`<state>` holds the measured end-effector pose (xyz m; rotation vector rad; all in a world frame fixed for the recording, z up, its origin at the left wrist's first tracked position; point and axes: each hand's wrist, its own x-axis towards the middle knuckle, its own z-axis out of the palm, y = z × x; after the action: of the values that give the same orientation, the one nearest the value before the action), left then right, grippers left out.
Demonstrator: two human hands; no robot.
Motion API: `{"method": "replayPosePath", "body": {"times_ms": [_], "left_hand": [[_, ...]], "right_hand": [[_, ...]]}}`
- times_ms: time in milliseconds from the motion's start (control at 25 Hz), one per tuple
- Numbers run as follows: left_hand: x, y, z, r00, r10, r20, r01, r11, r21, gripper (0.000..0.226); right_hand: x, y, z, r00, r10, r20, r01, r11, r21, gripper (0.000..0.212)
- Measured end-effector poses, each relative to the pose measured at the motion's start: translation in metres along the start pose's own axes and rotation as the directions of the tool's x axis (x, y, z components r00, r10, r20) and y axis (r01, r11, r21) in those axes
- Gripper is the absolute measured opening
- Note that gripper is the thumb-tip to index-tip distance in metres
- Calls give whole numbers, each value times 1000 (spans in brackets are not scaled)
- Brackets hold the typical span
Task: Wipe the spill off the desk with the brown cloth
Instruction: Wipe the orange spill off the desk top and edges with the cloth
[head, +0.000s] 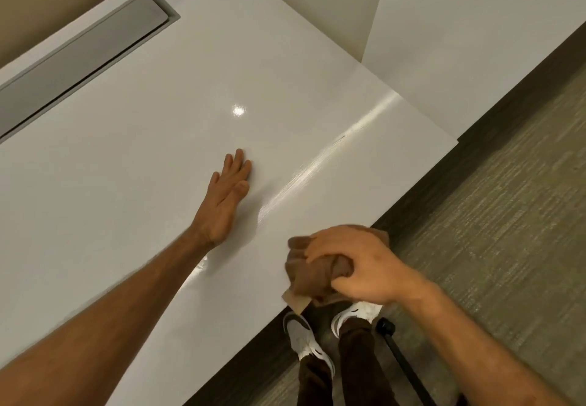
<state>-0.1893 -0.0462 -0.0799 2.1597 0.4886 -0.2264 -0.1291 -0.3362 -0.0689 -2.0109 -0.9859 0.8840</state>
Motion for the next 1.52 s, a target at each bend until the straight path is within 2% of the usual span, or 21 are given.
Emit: {"method": "replayPosePath", "body": {"times_ms": [80, 160, 280, 360, 480, 560, 680, 800, 920, 1080, 1240, 1360, 1520], "left_hand": [[0, -2, 1, 1000, 14, -11, -14, 1000, -5, 49], [0, -1, 4, 1000, 14, -24, -15, 1000, -18, 48], [-1, 0, 3, 1000, 2, -21, -3, 999, -41, 48], [-1, -1, 3, 1000, -1, -15, 0, 999, -42, 49], [0, -1, 4, 1000, -9, -26, 8, 998, -64, 48], [-1, -1, 5, 998, -22, -52, 14, 990, -144, 52], [0, 1, 2, 993, -82, -89, 54, 958, -282, 63], [-2, 5, 0, 991, -108, -83, 82, 959, -272, 61], [-5, 9, 6, 993, -67, -99, 52, 989, -142, 66], [-5, 8, 14, 987, -9, -159, 8, 1000, -7, 65], [-2, 9, 26, 975, -2, -221, 18, 997, 69, 81], [5, 15, 33, 961, -4, -277, 29, 996, 88, 82], [35, 47, 50, 958, 112, -263, -79, 988, 134, 74]], "right_hand": [[1, 19, -39, 971, 156, -180, -143, 986, 85, 56], [18, 25, -64, 920, 254, -297, -219, 965, 146, 58], [62, 20, -76, 834, 318, -450, -234, 944, 234, 55], [96, 10, -70, 810, 294, -508, -204, 952, 227, 55], [133, -14, -36, 882, 108, -459, -82, 994, 77, 65], [139, -32, -6, 934, -13, -358, 16, 1000, 8, 64], [118, -40, 21, 967, -159, -199, 155, 987, -34, 57], [84, -33, 30, 983, -176, -47, 175, 984, -30, 53], [54, -13, 20, 991, -127, -46, 124, 991, -57, 54], [35, 30, -24, 956, -8, -293, -18, 996, -83, 63], [38, 62, -66, 827, -4, -562, -94, 985, -146, 62], [49, 76, -89, 742, 7, -670, -145, 978, -149, 59], [56, 91, -108, 683, 47, -729, -186, 976, -112, 60]]}}
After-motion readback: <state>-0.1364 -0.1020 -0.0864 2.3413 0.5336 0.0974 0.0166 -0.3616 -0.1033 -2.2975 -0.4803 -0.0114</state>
